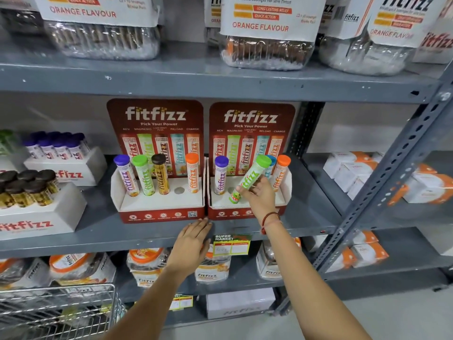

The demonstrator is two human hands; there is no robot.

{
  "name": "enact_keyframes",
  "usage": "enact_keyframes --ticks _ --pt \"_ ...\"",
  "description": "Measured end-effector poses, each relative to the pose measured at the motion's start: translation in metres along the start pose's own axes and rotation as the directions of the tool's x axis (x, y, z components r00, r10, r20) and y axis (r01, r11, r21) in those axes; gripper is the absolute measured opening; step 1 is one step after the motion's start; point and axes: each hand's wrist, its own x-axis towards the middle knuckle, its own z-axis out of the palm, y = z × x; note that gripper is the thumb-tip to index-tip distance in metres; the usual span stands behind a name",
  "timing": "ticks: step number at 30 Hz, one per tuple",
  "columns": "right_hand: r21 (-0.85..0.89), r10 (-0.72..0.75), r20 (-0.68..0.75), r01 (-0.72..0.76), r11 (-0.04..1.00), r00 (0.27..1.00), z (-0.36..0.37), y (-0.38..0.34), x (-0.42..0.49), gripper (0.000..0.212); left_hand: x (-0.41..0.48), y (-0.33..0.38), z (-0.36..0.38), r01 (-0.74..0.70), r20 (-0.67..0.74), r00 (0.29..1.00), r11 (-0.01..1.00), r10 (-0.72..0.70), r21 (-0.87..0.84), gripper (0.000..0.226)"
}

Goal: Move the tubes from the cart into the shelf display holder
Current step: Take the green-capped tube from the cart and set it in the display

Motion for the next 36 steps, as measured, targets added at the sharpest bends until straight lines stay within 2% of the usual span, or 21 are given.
enact_keyframes --ticks 3,7,13,18,22,25,28,33,36 --pt "-0.086 -0.06 -0.024 0.058 0.995 0.998 0.008 -0.003 0.011 0.052 0.0 0.0 0.0 -0.003 0.01 1.0 1.0 0.003 0.009 0.047" --pt "-0.343 -0.162 -0.011 0.149 0.928 0.987 0.015 -0.008 0.024 0.045 0.0 0.0 0.002 0.0 0.008 1.0 1.0 0.0 0.001 0.045" --pt "-0.537 -0.173 0.045 0.17 0.826 0.984 0.021 -0.004 0.038 0.044 -0.001 0.0 0.0 -0.004 0.024 1.0 1.0 0.004 -0.016 0.054" --pt "-0.609 -0.158 0.109 0.192 0.77 0.981 0.025 -0.001 0.04 0.04 -0.002 0.001 0.001 0.007 0.04 0.999 1.0 -0.007 -0.02 0.053" --pt "-0.589 -0.103 0.127 0.159 0.793 0.986 0.024 0.008 0.038 0.044 -0.002 0.001 0.001 0.018 0.056 0.998 1.0 -0.017 -0.025 0.058" --pt "-0.581 -0.074 0.124 0.133 0.803 0.99 0.023 0.013 0.04 0.045 -0.002 0.001 0.001 0.014 0.065 0.998 1.0 -0.012 -0.022 0.072" --pt "-0.585 -0.042 0.133 0.113 0.803 0.99 0.023 0.016 0.043 0.044 -0.002 0.001 0.0 0.024 0.082 0.996 1.0 -0.022 -0.018 0.07" --pt "-0.596 0.016 0.211 0.115 0.794 0.977 0.02 0.009 0.044 0.043 -0.001 0.001 -0.001 0.016 0.084 0.996 1.0 -0.015 -0.015 0.079" --pt "-0.627 0.051 0.235 0.111 0.771 0.971 0.018 0.006 0.047 0.042 -0.001 0.002 -0.004 0.019 0.093 0.996 1.0 -0.017 -0.015 0.075"
